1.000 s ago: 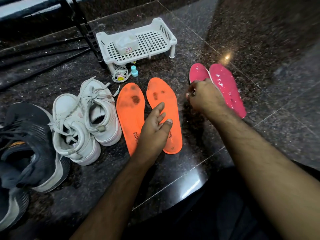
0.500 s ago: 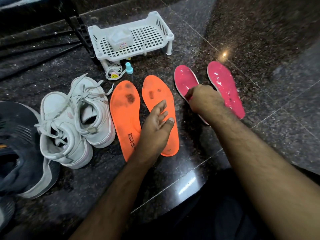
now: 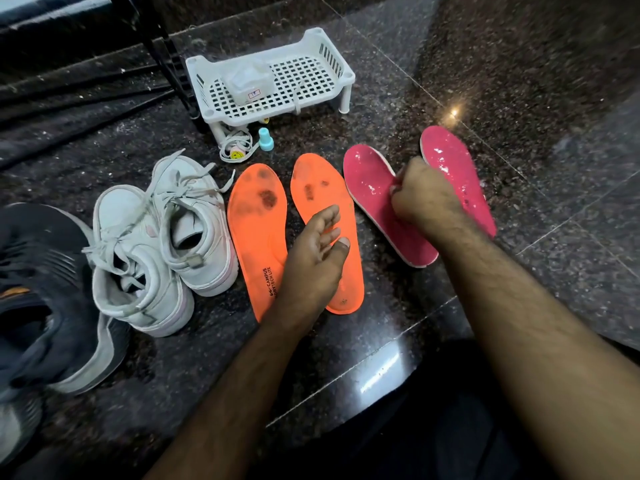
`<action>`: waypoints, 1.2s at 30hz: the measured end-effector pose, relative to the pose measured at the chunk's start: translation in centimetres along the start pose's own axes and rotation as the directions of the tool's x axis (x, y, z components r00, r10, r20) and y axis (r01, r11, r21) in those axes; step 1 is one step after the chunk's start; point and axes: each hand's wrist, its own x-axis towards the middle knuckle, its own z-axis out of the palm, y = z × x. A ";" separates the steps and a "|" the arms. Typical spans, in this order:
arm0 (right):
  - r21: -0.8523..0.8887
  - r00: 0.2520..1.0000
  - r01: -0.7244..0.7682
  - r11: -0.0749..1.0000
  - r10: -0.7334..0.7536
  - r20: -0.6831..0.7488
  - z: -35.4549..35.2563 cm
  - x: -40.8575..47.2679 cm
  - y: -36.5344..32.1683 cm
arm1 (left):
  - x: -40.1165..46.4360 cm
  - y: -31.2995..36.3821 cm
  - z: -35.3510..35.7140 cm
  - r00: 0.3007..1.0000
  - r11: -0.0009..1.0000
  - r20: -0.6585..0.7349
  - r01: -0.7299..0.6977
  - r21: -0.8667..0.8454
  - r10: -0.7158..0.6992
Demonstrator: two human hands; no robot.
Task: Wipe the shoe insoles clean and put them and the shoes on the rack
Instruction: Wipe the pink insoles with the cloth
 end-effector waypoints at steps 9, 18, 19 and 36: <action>0.790 0.970 0.000 0.613 -0.191 0.148 -3.9 -2.6 -2.7 | 0.6 1.3 -0.4 0.992 0.990 -0.125 -0.012 -0.141 -0.006; 0.753 0.787 0.202 0.626 -0.562 0.255 -3.8 -12.4 -5.3 | -3.2 4.6 -2.3 0.944 0.731 -0.217 0.037 -0.681 -0.249; 0.737 0.783 0.231 0.635 -0.571 0.246 -3.7 -13.1 -5.2 | -3.8 4.6 -2.4 0.930 0.715 -0.222 0.058 -0.697 -0.292; 0.697 0.799 0.462 0.549 -0.599 -0.058 -5.1 -16.4 -6.0 | -10.7 5.5 -5.5 0.916 0.569 0.137 0.345 -0.747 -0.376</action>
